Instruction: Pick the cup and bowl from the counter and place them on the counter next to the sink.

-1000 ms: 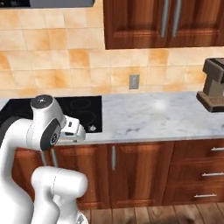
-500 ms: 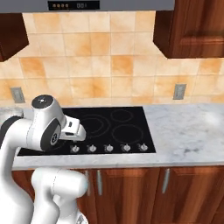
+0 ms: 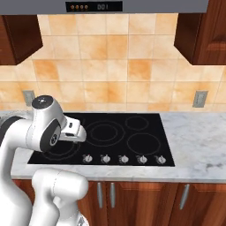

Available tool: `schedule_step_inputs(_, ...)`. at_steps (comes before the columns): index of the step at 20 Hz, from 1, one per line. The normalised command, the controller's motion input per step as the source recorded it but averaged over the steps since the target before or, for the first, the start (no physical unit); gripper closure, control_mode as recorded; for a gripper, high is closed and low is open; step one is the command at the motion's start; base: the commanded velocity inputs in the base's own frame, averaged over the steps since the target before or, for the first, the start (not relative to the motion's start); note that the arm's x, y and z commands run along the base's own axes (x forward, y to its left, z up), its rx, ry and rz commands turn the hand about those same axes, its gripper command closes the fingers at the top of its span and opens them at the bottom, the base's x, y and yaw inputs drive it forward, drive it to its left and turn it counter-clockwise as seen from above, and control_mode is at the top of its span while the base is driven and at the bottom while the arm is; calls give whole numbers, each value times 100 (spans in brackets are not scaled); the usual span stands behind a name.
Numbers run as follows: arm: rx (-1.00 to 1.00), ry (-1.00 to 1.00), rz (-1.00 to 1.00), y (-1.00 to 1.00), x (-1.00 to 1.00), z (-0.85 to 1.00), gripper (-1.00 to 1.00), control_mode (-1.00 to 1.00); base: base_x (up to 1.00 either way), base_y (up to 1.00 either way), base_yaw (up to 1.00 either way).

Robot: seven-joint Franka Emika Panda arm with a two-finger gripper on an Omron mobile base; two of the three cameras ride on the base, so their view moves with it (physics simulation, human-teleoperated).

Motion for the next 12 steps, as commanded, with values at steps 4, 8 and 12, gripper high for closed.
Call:
schedule_step_inputs(4,0,0,0,0,0,0,-100,100,0,0,0)
schedule_step_inputs(8,0,0,0,0,0,0,-100,-100,0,0,0)
schedule_step_inputs(12,0,0,0,24,0,-4,-100,-100,0,0,0)
